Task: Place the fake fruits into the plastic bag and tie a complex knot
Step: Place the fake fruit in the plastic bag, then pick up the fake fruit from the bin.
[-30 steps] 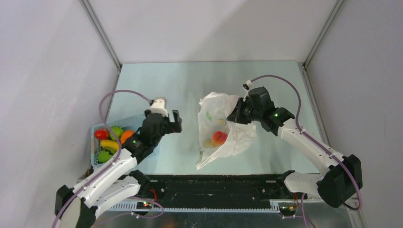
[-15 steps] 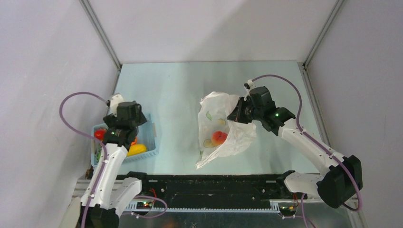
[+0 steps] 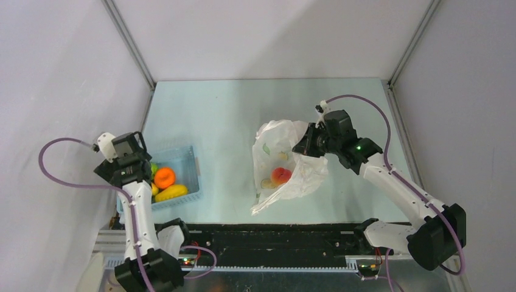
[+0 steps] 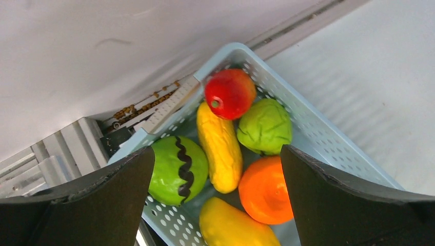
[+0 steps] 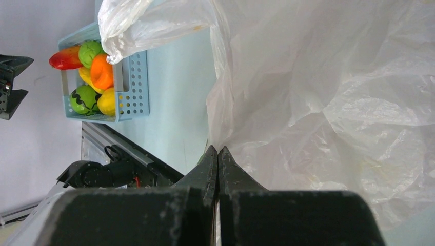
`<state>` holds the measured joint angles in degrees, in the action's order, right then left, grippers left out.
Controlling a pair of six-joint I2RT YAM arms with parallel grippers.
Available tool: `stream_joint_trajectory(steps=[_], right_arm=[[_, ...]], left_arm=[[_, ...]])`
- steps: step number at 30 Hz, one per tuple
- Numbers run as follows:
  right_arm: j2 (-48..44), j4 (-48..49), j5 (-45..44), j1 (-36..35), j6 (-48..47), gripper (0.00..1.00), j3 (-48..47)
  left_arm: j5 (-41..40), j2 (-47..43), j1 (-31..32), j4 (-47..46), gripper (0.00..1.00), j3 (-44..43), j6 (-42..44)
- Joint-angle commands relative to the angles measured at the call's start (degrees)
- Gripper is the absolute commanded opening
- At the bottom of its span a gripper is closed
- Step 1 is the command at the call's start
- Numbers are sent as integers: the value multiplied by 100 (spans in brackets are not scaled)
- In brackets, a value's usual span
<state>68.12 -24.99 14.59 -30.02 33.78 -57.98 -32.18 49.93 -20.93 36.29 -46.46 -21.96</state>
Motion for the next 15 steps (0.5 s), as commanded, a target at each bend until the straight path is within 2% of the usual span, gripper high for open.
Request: stream_joint_trajectory(steps=[1, 5, 9, 15], right_arm=[[-207, 92, 89, 43, -118, 0, 15], [-258, 103, 89, 49, -97, 0, 16], [-270, 107, 90, 58, -110, 0, 17], [-161, 171, 180, 87, -143, 0, 14]], left_arm=[[227, 113, -526, -371, 99, 116, 125], [593, 355, -865, -489, 97, 181, 13], [746, 567, -1108, -549, 89, 76, -10], [924, 989, -1330, -632, 87, -67, -53]])
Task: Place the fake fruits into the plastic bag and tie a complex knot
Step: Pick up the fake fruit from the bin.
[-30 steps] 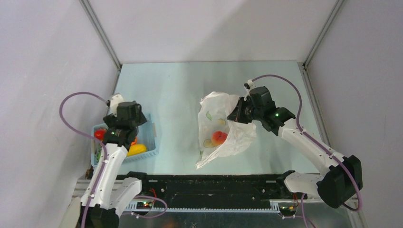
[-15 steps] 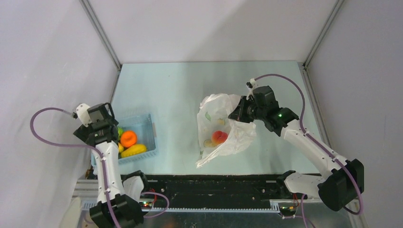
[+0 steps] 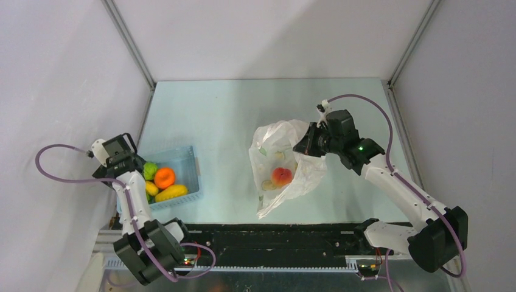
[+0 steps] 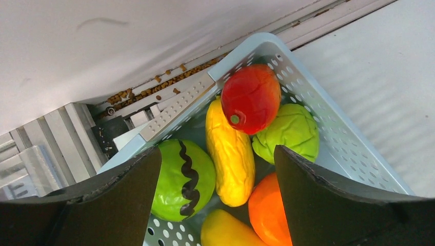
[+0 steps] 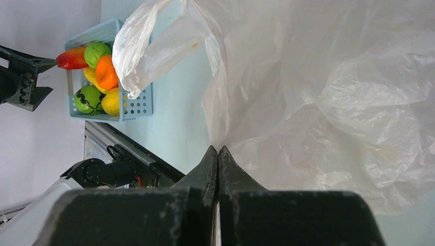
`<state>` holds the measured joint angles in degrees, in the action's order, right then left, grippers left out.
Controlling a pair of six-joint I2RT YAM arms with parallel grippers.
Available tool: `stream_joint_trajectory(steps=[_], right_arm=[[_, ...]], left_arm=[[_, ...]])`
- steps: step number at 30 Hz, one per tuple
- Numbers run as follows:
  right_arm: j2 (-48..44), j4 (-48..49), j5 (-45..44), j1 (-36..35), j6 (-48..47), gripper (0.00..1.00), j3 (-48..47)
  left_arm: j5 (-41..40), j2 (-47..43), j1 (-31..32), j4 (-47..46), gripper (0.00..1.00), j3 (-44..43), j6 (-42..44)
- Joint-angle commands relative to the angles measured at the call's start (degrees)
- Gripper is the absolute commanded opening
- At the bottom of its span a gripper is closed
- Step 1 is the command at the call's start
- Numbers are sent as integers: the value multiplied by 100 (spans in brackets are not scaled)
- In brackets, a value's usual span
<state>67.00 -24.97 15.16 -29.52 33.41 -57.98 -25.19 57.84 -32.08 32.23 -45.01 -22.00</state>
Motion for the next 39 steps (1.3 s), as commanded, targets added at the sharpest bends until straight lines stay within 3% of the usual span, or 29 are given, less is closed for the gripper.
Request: stream_joint_trajectory(steps=[1, 17, 29, 36, 39], right_arm=[[-39, 192, 134, 40, -102, 0, 14], [147, 289, 225, 51, -47, 0, 18], [159, 273, 233, 62, -45, 0, 18], [161, 277, 222, 65, -27, 0, 21], [155, 266, 220, 65, -31, 0, 22]], left_arm=[[247, 255, -244, -243, 87, -230, -63], [312, 1148, -384, -507, 74, -600, 4], [412, 1801, -411, -539, 72, -909, 63], [510, 1836, -405, -556, 51, -889, 27], [585, 1856, -404, -547, 49, -889, 13]])
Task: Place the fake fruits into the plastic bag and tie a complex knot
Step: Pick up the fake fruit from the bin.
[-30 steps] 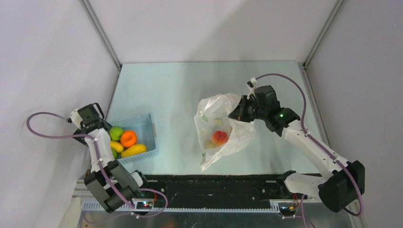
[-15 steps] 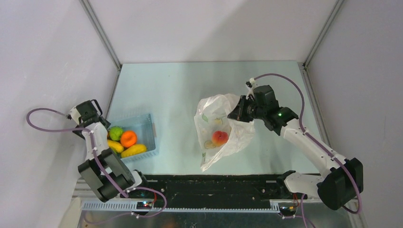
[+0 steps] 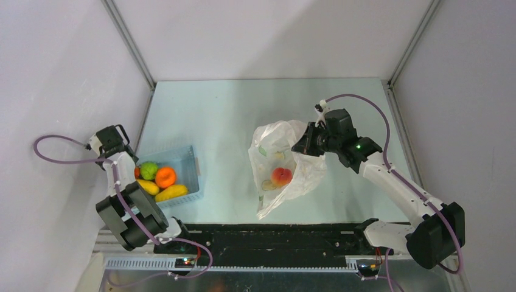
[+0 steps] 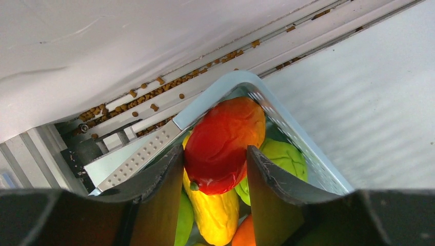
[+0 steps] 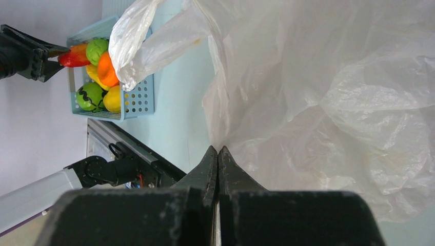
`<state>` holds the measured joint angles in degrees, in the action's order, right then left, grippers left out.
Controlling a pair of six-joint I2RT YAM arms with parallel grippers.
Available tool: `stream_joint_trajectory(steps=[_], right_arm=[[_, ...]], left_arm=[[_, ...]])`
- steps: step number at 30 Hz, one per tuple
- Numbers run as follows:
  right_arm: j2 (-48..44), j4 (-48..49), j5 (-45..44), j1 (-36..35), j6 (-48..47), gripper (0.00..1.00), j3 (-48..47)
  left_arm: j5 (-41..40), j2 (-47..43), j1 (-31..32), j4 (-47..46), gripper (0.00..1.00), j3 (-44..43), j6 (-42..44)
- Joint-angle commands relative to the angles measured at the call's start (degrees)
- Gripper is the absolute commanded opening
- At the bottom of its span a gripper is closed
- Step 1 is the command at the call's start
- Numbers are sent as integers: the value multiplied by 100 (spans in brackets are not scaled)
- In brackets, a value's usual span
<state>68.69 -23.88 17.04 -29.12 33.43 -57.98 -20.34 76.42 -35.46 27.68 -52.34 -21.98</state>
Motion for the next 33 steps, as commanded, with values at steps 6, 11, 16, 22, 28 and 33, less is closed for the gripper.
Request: stream_joint_trajectory(steps=[6, 11, 16, 22, 28, 33], right_arm=[[-80, 66, -68, 24, -55, 0, 17], [-136, 46, -141, 21, -50, 0, 14], [-162, 27, -163, 22, -39, 0, 14], [-171, -24, -191, 22, -39, 0, 14], [-145, 27, -136, 21, -31, 0, 19], [-167, -12, -166, 21, -30, 0, 18]], left_arm=[[156, -98, -65, -40, 44, -136, 36], [108, -696, 69, -41, 43, 5, 120], [-252, -1298, 567, 66, 43, 197, 315], [-95, -1821, 1265, 411, 43, 429, 143], [122, -2624, 2096, 590, 43, 825, -266], [138, -3050, 2613, 942, 41, 713, -345]])
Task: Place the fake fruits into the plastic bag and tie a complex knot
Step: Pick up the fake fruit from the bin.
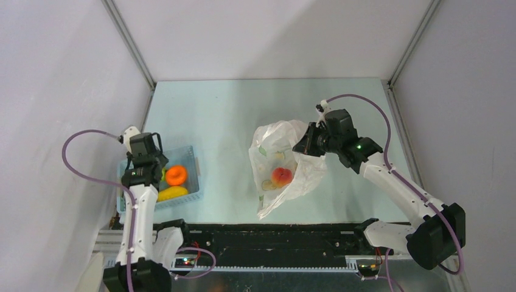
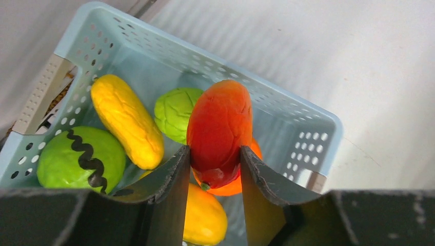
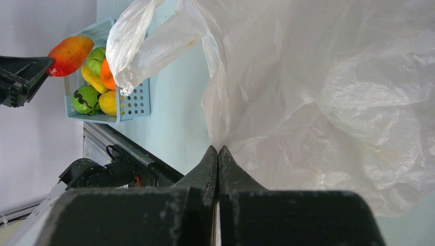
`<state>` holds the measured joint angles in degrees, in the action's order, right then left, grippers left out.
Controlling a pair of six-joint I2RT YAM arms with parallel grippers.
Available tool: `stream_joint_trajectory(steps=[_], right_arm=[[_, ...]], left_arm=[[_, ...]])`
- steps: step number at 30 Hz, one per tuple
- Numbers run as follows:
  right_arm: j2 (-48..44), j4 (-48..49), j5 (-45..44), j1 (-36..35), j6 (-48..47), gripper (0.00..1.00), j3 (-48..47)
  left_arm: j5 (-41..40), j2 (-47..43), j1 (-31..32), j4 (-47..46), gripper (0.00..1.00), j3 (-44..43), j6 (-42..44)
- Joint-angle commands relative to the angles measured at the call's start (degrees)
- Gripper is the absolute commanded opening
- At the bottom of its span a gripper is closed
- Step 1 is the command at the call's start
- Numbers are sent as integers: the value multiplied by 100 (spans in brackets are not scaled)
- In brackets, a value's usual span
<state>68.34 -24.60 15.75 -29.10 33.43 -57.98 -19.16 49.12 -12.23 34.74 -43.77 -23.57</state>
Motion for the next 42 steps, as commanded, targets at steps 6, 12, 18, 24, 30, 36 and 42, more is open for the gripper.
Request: stream_joint_trajectory(steps=[6, 12, 18, 24, 30, 36, 42], right_arm=[[-183, 4, -125, 15, -45, 0, 22], [-211, 187, -19, 8, 32, 0, 209], [-265, 251, -38, 28, 12, 0, 303], [-261, 326, 7, 39, -7, 0, 309], [-231, 333, 42, 44, -6, 0, 316], [-257, 363, 51, 39, 27, 0, 367], [-251, 378, 58, 41, 36, 0, 386]], left_arm=[[349, -582, 457, 411, 41, 81, -191], [907, -344, 775, -66, 42, 574, -362], [709, 283, 924, -131, 44, 671, -521], [591, 784, 930, -157, 61, 500, -491], [325, 988, 924, -216, 79, 140, -237], [332, 1274, 738, -363, 85, -108, -24], [701, 1659, 625, -537, 86, -301, 112]])
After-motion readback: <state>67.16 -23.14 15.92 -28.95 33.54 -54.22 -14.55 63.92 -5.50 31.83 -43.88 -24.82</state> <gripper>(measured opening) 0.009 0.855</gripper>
